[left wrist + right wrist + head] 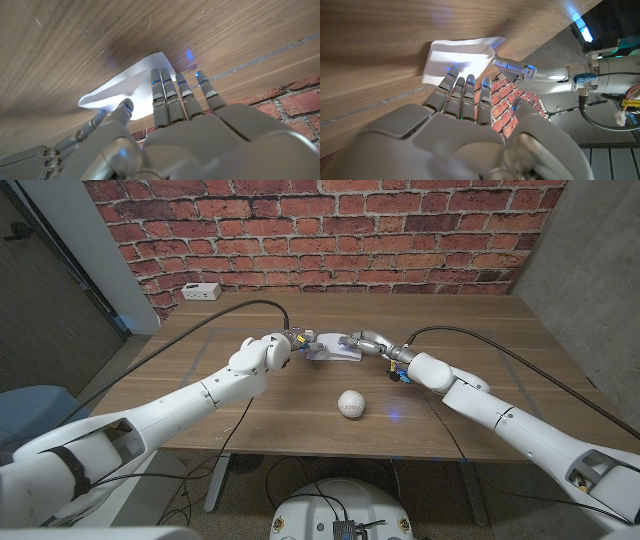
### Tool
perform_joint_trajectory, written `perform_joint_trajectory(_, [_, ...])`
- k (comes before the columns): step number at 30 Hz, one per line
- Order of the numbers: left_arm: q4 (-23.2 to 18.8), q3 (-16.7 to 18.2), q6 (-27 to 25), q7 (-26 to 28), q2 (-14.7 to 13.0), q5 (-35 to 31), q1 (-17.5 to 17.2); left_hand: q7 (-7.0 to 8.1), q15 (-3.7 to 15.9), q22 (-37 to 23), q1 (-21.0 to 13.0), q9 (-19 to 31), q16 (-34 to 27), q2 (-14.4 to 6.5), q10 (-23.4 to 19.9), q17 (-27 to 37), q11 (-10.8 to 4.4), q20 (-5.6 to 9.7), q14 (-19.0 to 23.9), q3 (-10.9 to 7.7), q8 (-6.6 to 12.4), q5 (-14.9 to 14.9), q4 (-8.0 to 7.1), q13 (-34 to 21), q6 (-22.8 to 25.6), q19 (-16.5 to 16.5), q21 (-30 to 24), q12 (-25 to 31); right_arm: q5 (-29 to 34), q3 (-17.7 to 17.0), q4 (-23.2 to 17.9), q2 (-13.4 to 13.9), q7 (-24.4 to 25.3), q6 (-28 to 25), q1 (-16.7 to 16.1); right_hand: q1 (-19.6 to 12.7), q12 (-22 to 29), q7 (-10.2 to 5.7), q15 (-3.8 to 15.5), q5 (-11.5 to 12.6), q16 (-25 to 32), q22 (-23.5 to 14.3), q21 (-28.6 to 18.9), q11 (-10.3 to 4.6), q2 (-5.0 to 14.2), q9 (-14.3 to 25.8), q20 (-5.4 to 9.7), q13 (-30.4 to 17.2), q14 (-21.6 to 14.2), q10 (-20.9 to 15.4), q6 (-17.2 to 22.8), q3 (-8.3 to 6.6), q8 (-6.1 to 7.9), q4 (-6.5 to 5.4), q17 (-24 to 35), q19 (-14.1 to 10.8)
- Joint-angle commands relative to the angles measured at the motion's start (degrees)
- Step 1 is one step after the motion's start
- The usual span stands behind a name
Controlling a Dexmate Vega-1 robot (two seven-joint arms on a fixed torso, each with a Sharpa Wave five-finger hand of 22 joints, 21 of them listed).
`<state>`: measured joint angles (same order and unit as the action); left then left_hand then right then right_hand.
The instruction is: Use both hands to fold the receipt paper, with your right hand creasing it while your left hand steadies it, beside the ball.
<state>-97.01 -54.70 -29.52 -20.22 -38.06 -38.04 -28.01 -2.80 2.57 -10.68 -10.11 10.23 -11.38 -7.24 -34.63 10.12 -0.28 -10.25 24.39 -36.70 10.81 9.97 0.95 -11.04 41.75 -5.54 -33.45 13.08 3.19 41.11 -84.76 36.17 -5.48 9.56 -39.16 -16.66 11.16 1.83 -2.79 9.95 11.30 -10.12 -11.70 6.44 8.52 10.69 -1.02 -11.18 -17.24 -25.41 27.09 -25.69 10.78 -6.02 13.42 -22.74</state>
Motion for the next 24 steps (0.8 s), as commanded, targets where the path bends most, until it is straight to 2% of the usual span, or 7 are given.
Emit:
perform_joint_trajectory(1, [-1.62,0.74,-0.20,1.34,-0.83,0.03,-1.08,0.03,0.01,-0.17,0.31,0.30,0.17,0.25,-0.05,0.09,0.08,-0.21,0.36,-0.69,0.13,0.29,-0.03,-0.20,-0.23,-0.43,0.30,-0.43,2.18,2.63,1.85,-0.62,-3.30,-0.63,2.50,0.56,0.47,-0.04,-0.51,0.43,0.86,-0.11,-0.69,0.17,-0.08,0.15,-0.52,-0.19,-1.90,-0.95,-0.21,-0.14,-0.05,-0.27,-0.26,-1.49])
perform_joint_trajectory(10, [-4.71,3.00,0.38,6.19,-2.68,-0.68,-3.79,1.37,-0.85,-0.18,-0.01,0.30,0.15,0.09,1.72,0.06,0.52,-0.10,1.06,-1.39,-0.89,0.31,0.38,-0.23,-4.43,-0.83,0.50,-1.24,5.38,4.24,1.70,-0.81,-3.69,-2.18,3.67,1.33,0.71,0.09,-0.82,0.53,2.20,-0.12,-1.13,0.42,0.04,0.09,-2.40,-0.16,-6.44,-1.92,0.08,-0.14,0.22,-0.73,-0.75,-3.19])
perform_joint_trajectory(11, [-5.00,3.35,0.57,6.95,-2.89,-0.73,-4.15,2.05,-0.88,-0.19,-0.14,0.30,0.17,0.05,2.58,0.08,0.63,-0.07,1.13,-1.61,-1.10,0.30,0.54,-0.24,-5.86,-1.01,0.53,-1.55,5.69,4.40,1.78,-0.87,-3.67,-2.24,3.80,1.35,0.71,0.06,-0.82,0.54,2.23,-0.13,-1.19,0.42,0.03,0.09,-2.54,-0.16,-6.59,-1.96,0.13,-0.14,0.24,-0.74,-0.78,-3.39])
perform_joint_trajectory(15, [-6.02,4.77,1.71,10.92,-3.70,-1.30,-5.83,2.83,-1.03,-0.21,-0.56,0.31,0.44,-0.15,5.36,0.14,0.14,-0.01,0.55,-2.23,-1.24,0.23,0.98,-0.28,-9.02,-0.99,0.78,-2.28,6.72,4.97,1.98,-1.12,-3.73,-3.11,4.20,1.49,0.91,0.16,-0.91,0.56,2.45,-0.14,-1.32,0.37,0.00,0.07,-2.61,-0.15,-7.55,-2.64,0.51,-0.17,0.38,-0.80,-0.91,-3.91])
perform_joint_trajectory(21, [-6.89,7.51,5.83,20.72,-4.97,-2.18,-9.40,5.37,-1.28,-0.28,-1.32,0.48,0.89,-0.66,9.37,0.31,0.35,0.24,-2.20,-3.23,-1.24,0.01,1.76,-0.57,-15.67,0.21,1.66,-2.51,7.86,5.44,2.05,-1.38,-3.39,-4.41,4.54,1.55,0.97,0.07,-0.93,0.58,2.41,-0.15,-1.34,0.39,0.05,0.06,-2.62,-0.15,-7.78,-2.94,0.65,-0.25,0.42,-0.82,-1.00,-4.09])
perform_joint_trajectory(22, [-6.73,7.89,6.81,22.63,-5.10,-2.43,-9.93,6.56,-1.39,-0.32,-1.46,0.60,0.93,-0.75,10.92,0.46,0.32,0.39,-3.48,-3.22,-1.28,-0.12,1.95,-0.80,-18.27,0.89,2.04,-2.48,8.01,5.52,2.15,-1.44,-3.35,-4.47,4.64,1.56,0.97,0.09,-0.93,0.59,2.41,-0.15,-1.34,0.41,0.06,0.06,-2.63,-0.15,-7.81,-2.96,0.64,-0.26,0.42,-0.82,-1.01,-4.11])
perform_joint_trajectory(24, [-6.31,8.48,8.69,26.65,-5.32,-3.37,-10.95,7.07,-1.36,-0.34,-1.78,0.69,0.98,-0.80,11.84,0.44,0.43,0.58,-4.14,-3.25,-1.21,-0.15,2.32,-1.02,-19.49,1.25,2.24,-2.43,8.23,5.64,2.21,-1.53,-3.26,-4.72,4.75,1.55,0.97,0.08,-0.95,0.60,2.38,-0.15,-1.32,0.43,0.07,0.05,-2.63,-0.15,-7.84,-3.01,0.66,-0.30,0.42,-0.81,-1.05,-4.12])
